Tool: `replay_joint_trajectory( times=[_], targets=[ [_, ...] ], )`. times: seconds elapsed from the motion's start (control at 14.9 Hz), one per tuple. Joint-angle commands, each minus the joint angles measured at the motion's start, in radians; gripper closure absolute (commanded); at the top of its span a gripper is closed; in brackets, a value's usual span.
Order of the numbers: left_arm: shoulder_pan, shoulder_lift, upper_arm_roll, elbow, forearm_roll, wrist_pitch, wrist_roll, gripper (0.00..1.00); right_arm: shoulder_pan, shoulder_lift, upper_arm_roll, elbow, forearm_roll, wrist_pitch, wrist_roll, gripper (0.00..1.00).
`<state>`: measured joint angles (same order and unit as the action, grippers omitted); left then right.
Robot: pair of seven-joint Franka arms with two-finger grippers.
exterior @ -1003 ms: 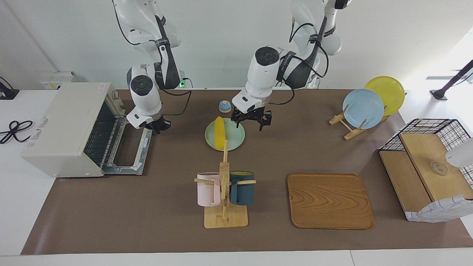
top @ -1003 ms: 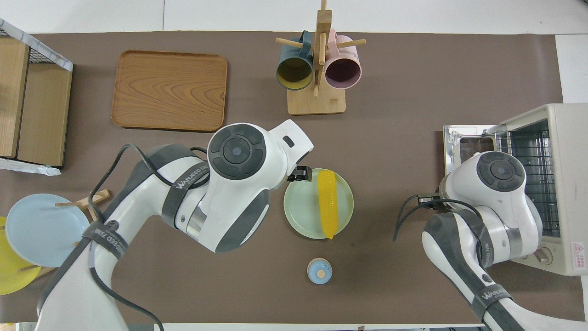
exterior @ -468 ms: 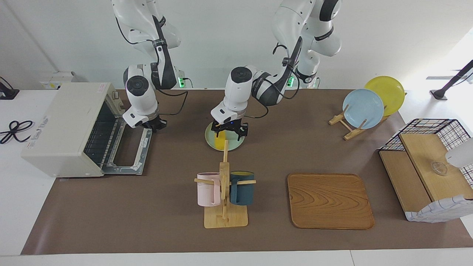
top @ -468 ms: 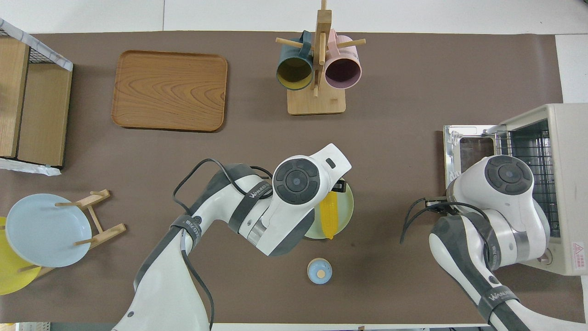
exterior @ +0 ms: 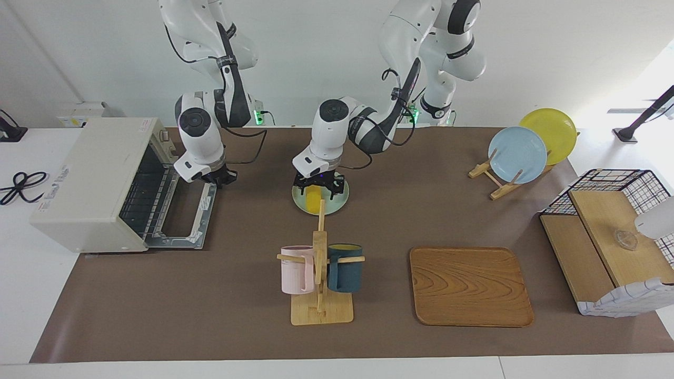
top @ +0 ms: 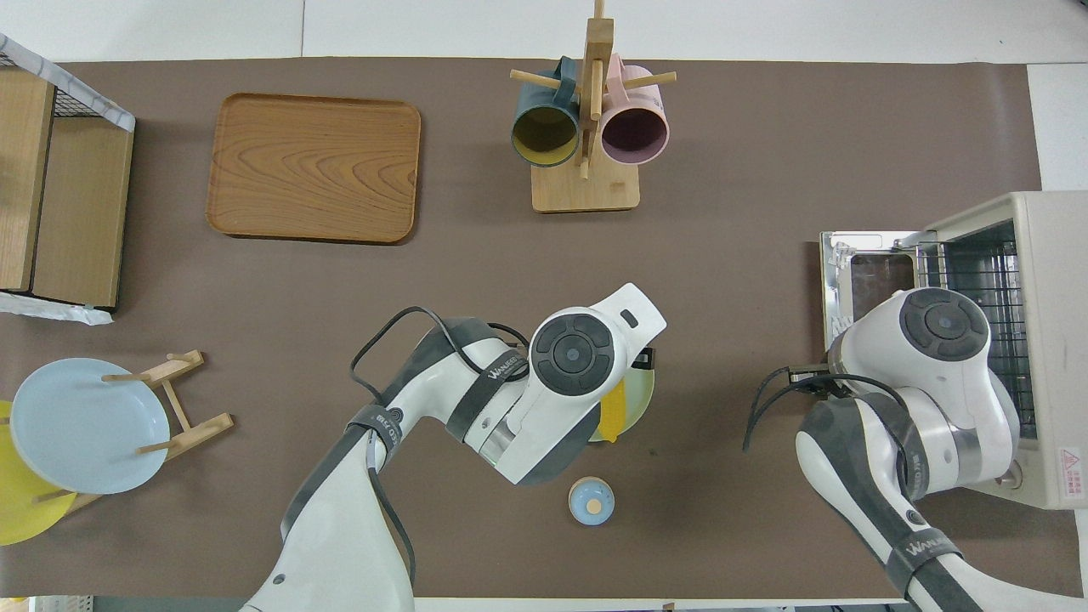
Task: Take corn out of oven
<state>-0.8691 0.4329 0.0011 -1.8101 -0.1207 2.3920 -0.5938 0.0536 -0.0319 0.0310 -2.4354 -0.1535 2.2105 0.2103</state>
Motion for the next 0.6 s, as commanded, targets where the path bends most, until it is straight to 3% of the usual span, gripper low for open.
replay_joint_trajectory(
  times=[0.0, 0.07, 0.2, 0.4, 0.54],
  targets=[
    [-0.021, 0.001, 0.019, -0.015, -0.016, 0.029, -0.015, 0.00, -0.044, -0.022, 0.001, -0.007, -0.125, 0.008, -0.031, 1.00],
    [-0.022, 0.003, 0.019, -0.015, -0.016, 0.027, -0.015, 0.09, -0.046, -0.017, 0.001, 0.010, -0.142, -0.008, -0.032, 1.00],
    [-0.021, 0.001, 0.019, -0.017, -0.016, 0.022, -0.024, 0.48, -0.047, -0.002, 0.001, 0.071, -0.155, -0.072, -0.035, 1.00],
    [-0.021, 0.000, 0.020, -0.024, -0.016, 0.018, -0.026, 1.00, -0.044, 0.009, 0.001, 0.171, -0.176, -0.198, -0.042, 1.00],
    [-0.019, -0.002, 0.020, -0.026, -0.016, 0.018, -0.026, 1.00, -0.044, 0.006, 0.001, 0.211, -0.198, -0.254, -0.052, 1.00]
  ],
)
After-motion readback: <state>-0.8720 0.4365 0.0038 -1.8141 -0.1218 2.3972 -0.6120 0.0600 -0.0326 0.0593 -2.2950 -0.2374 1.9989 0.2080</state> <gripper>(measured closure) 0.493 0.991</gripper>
